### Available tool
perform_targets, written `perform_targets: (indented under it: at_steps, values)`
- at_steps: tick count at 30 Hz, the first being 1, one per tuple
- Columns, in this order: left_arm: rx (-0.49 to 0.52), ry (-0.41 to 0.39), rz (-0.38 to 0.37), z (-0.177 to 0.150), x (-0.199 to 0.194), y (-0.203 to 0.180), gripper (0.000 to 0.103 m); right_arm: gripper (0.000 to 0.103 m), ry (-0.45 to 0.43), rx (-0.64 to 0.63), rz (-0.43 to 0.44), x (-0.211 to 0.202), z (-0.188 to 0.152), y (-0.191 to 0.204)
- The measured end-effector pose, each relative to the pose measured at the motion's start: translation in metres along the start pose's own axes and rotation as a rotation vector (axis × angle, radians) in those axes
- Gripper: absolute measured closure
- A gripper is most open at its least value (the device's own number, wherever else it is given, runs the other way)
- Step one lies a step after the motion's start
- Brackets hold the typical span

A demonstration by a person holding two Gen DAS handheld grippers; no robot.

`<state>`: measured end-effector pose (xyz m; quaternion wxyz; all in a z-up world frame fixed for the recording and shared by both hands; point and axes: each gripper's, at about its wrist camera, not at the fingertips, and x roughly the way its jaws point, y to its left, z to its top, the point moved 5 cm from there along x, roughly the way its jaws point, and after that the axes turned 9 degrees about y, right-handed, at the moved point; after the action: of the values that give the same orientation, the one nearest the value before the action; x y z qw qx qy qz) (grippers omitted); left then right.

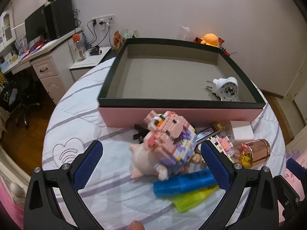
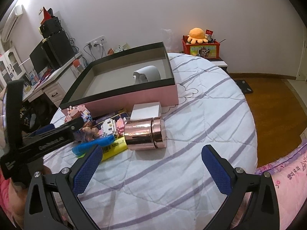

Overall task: Organize rigid objects
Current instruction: 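Lower the left gripper onto the pink block figure and close, then carry the pink block figure with the left gripper into the box and release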

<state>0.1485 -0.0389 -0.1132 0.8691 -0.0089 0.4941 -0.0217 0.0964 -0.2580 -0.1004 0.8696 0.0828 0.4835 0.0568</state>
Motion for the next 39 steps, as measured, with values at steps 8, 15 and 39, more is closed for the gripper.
perform_targets:
  at_steps: [8, 15, 39]
  values:
    - [0.017, 0.04, -0.018, 0.006, 0.02, -0.008, 0.021, 0.0, 0.019, -0.012, 0.012, 0.012, 0.01, 0.003]
    - [0.031, 0.02, -0.05, 0.008, 0.017, -0.01, 0.047, 0.0, 0.017, 0.001, 0.004, 0.016, 0.018, -0.003]
    - [0.051, -0.113, -0.076, 0.076, -0.039, 0.009, 0.053, 0.0, -0.059, 0.004, 0.041, 0.011, 0.085, 0.009]
